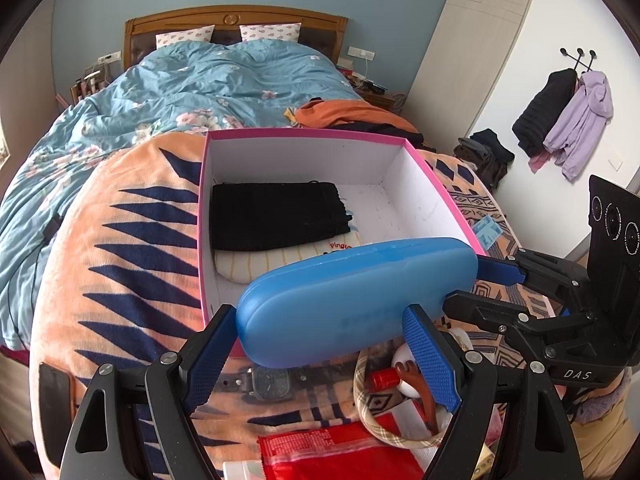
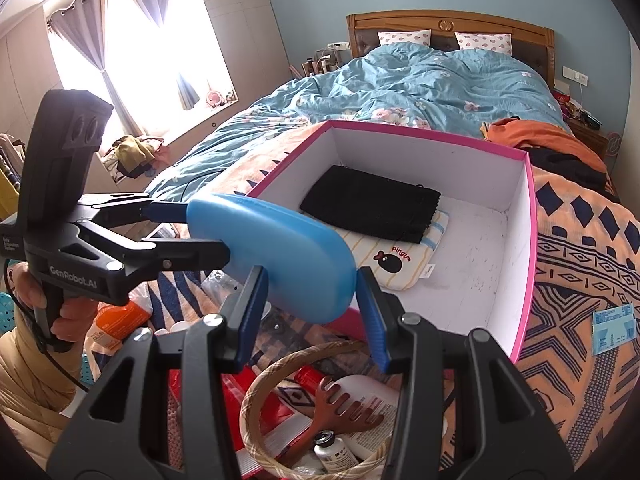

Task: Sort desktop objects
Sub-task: 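Lift the blue glasses case with the right gripper toward the shoebox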

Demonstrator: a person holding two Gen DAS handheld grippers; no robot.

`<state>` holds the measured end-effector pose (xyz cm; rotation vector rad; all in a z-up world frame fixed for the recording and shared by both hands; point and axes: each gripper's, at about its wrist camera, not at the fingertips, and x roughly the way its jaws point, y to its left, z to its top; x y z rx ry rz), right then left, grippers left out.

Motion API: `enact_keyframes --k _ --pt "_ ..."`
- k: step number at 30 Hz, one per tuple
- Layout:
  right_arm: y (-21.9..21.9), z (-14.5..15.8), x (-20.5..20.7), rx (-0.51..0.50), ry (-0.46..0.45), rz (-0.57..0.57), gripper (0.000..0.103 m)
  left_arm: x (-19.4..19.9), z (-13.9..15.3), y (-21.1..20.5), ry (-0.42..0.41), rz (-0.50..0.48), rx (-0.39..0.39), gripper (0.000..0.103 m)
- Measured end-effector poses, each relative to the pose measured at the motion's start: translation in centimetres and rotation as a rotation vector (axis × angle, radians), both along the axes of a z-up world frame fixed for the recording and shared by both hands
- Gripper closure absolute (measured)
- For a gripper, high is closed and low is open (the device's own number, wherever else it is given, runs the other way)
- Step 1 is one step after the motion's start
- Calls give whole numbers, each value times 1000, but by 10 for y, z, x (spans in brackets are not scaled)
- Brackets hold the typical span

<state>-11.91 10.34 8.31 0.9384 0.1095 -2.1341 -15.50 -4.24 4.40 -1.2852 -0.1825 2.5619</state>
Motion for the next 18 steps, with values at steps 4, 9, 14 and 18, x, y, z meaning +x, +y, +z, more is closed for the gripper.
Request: enact_keyframes --k 4,9,14,18 --pt "0 1 -2 -5 -7 -3 55 0 0 0 0 0 -1 18" --pt "0 4 -6 -7 -11 -4 55 -4 1 -1 1 2 0 18" --pt "0 4 -6 -11 -15 -6 55 -7 0 -1 0 4 -1 18" --pt "-1 4 -11 -10 -23 -6 55 -10 0 -1 -2 7 -2 18"
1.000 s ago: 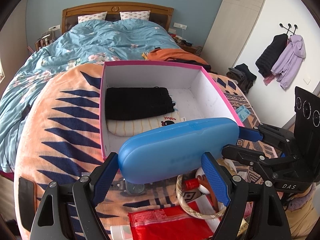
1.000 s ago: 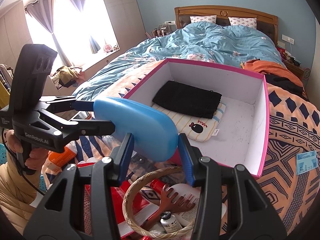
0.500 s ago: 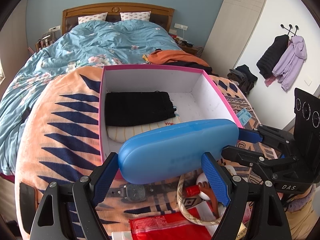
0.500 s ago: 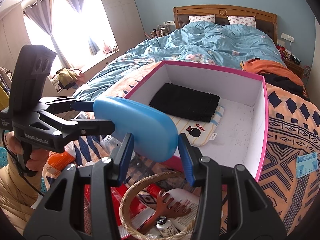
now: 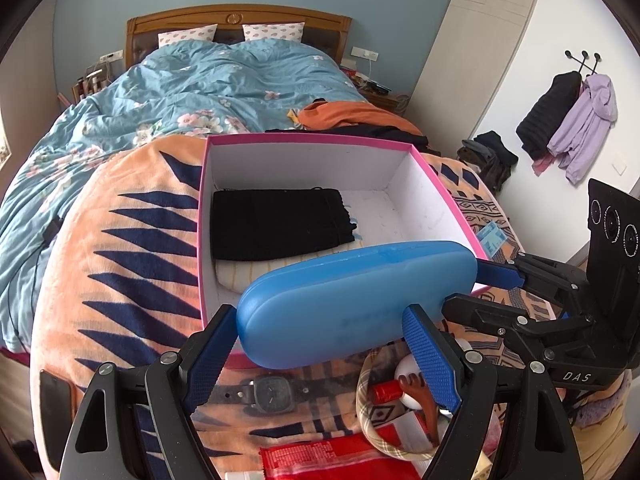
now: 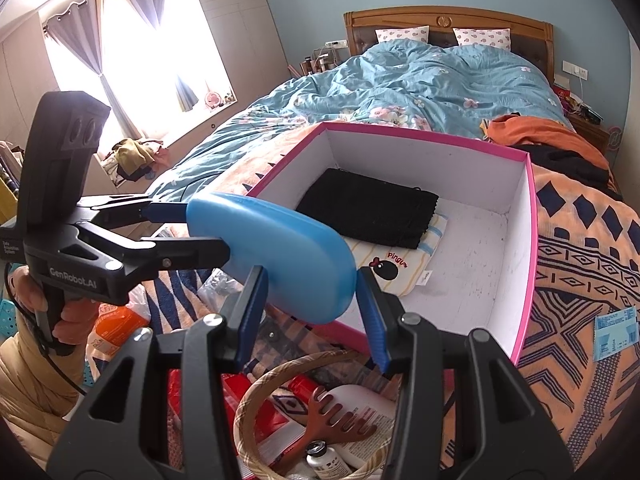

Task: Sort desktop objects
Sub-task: 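Lift the blue glasses case with the right gripper toward the shoebox, then lower the glasses case into the shoebox beside the pouch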

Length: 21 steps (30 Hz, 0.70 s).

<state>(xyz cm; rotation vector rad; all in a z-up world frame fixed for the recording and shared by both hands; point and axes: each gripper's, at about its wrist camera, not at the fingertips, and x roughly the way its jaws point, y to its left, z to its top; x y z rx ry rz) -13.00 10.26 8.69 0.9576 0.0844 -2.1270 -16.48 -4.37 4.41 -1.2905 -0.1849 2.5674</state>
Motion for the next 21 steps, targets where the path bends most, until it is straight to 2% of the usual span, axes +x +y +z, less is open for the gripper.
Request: enact_keyframes --k 21 --pt "-2 -17 -28 14 -58 -4 55 -24 -15 3 -44 14 -14 18"
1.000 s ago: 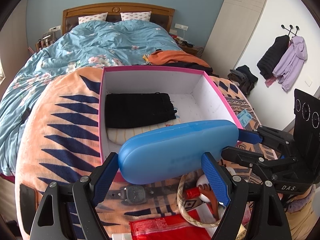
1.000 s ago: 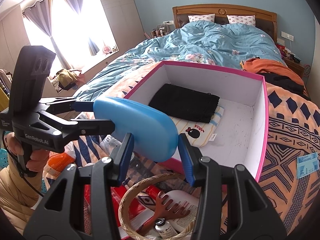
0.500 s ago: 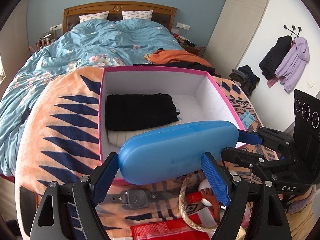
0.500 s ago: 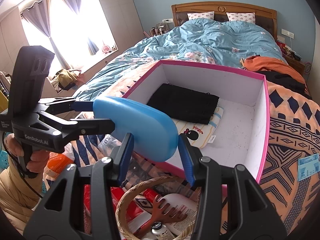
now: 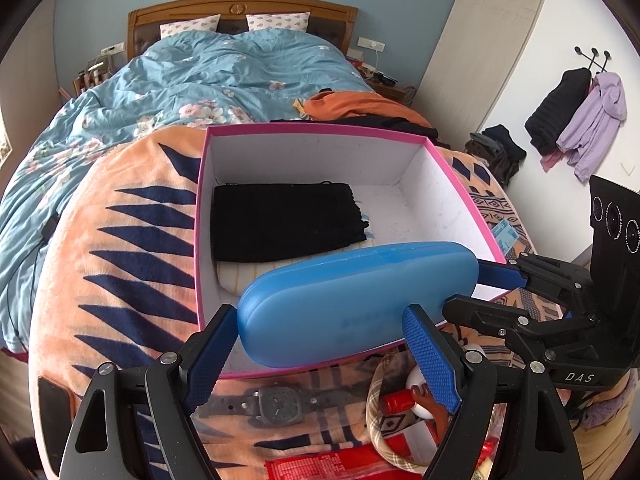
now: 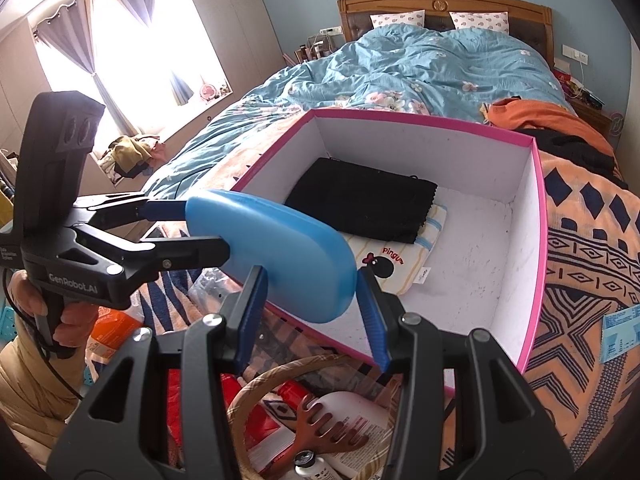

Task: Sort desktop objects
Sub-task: 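Lower the glasses case into the shoebox beside the pouch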

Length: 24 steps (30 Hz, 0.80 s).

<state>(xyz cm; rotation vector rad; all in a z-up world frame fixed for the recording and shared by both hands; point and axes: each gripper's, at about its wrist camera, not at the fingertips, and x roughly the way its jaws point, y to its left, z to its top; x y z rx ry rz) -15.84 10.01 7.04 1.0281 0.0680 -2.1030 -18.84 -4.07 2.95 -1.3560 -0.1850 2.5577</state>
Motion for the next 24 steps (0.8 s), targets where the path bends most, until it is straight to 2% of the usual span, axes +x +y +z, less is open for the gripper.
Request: enact_keyframes --k 24 --pt "-7 -23 -26 28 -84 10 55 -20 -18 -1 -70 18 -14 18"
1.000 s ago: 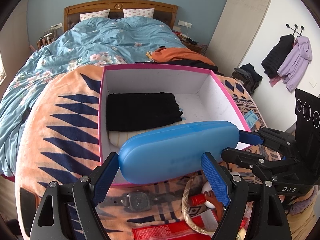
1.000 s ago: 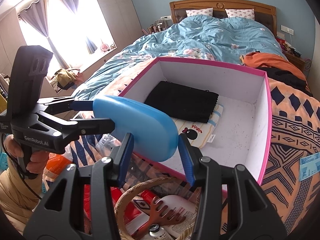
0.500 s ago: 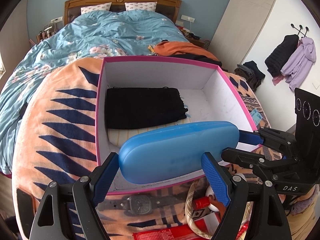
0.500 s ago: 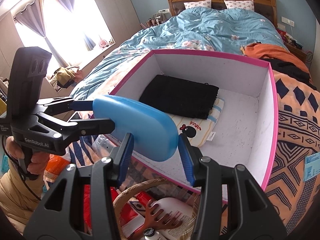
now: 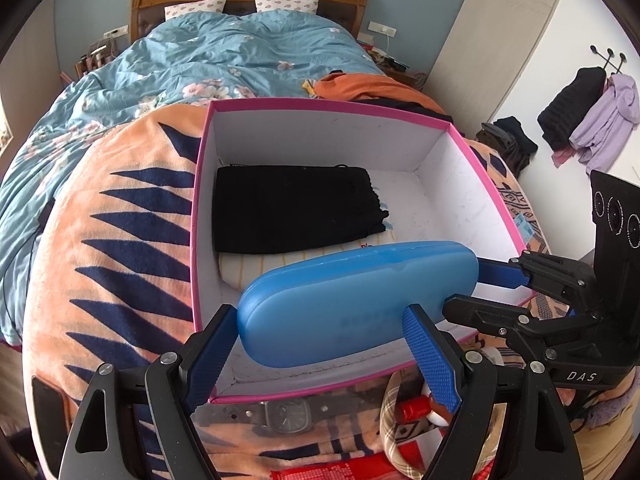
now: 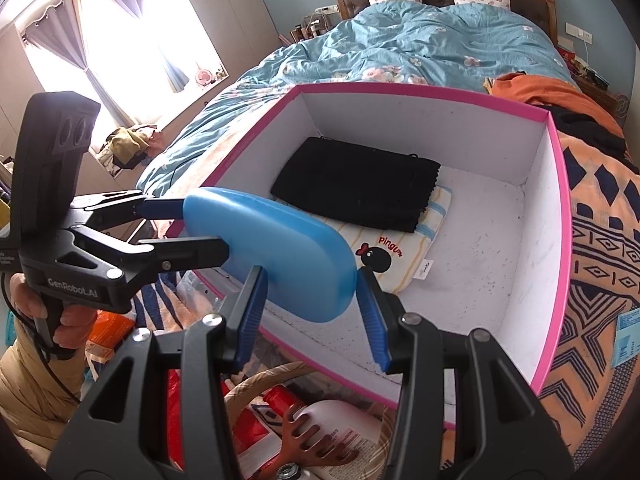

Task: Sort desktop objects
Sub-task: 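Lower the glasses case into the shoebox beside the pouch, then open the right gripper to release the glasses case in the box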

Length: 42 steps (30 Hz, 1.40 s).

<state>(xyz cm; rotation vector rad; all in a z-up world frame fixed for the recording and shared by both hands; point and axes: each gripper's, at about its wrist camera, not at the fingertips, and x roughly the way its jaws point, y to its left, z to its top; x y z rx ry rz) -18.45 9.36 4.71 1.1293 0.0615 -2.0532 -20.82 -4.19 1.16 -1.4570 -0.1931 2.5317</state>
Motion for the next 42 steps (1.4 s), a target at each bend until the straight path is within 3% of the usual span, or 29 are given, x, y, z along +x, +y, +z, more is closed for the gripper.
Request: enact_keyframes --k 12,22,32,42 --pt "-5 -10 -8 14 -40 8 55 -5 -5 4 -12 2 -54 18" --pt "-12 -27 -20 52 -93 16 57 -11 -10 19 -26 -4 -237 23" --pt "-12 -36 -31 82 -108 10 57 -7 -1 6 37 0 -178 24" --pt "-21 -45 -35 99 -126 22 57 -1 1 0 50 1 -127 24"
